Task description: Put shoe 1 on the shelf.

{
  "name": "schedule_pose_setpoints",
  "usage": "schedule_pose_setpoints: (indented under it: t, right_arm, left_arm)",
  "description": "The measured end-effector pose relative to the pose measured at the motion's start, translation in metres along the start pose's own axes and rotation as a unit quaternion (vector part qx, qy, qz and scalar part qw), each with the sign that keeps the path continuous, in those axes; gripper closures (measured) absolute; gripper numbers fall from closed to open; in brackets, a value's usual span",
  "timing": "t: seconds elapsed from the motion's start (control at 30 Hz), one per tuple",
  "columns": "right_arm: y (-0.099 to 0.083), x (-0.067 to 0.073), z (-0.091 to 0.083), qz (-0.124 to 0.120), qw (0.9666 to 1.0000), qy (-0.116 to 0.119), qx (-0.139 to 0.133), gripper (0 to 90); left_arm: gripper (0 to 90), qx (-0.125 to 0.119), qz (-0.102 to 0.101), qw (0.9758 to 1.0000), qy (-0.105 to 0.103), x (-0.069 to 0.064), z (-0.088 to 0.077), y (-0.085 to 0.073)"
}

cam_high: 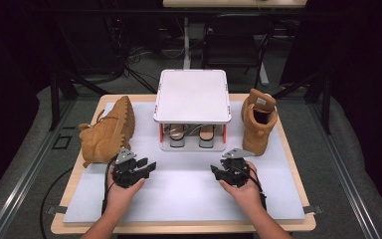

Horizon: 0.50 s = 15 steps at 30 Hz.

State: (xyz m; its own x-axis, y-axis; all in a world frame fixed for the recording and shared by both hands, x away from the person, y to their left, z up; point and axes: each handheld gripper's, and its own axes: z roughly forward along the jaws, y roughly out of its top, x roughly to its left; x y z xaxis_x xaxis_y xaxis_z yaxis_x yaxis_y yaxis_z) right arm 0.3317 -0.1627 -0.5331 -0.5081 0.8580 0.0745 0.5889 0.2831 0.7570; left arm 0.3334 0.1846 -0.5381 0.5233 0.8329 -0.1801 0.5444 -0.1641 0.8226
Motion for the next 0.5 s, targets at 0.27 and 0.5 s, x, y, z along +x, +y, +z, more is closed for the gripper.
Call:
schedule_pose_setpoints:
  t: [0.27, 0.5]
  right_arm:
    - [-0.011, -0.007, -0.011, -0.009, 0.9999, -0.008, -0.01, 49.3]
    - [-0.017, -0.015, -0.018, 0.003, 0.9998, 0.005, -0.019, 48.1]
  left_arm:
    - [50.9, -0.007, 0.016, 0.9998, 0.002, 0.005, -0.015, -0.002]
    - [49.6, -0.001, 0.005, 1.0, -0.007, 0.016, -0.02, -0.004]
